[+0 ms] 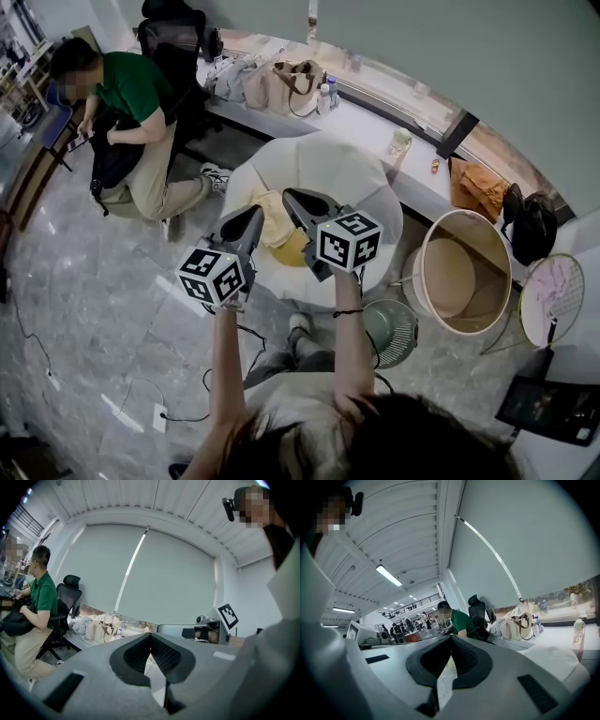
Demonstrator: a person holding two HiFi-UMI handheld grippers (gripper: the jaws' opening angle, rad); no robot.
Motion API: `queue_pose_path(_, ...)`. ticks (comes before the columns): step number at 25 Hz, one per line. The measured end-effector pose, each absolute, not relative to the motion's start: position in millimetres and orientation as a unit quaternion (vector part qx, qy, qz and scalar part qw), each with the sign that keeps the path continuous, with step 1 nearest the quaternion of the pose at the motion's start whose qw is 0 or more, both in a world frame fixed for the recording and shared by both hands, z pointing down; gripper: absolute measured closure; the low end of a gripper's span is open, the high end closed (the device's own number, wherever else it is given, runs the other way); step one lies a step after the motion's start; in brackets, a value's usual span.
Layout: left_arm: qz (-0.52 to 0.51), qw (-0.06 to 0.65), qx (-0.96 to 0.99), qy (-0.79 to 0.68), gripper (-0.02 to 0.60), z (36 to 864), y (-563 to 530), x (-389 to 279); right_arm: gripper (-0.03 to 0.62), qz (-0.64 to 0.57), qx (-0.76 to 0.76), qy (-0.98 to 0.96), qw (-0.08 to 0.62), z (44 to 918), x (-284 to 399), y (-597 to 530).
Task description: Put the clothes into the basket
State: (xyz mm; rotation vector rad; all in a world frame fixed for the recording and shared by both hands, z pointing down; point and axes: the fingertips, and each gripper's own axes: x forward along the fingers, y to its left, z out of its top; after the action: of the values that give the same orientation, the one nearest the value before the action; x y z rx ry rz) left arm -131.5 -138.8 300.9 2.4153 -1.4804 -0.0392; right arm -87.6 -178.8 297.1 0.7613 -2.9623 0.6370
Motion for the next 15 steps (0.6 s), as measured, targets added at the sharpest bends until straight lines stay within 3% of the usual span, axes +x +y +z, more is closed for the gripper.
queue_pose_path(15, -0.013, 0.17, 0.824, -0.54, 0.571, 318.9, -162.0, -163.2, 0.585, 0.202, 0.234, -0.951, 0.022, 304.6, -108.3, -217.0)
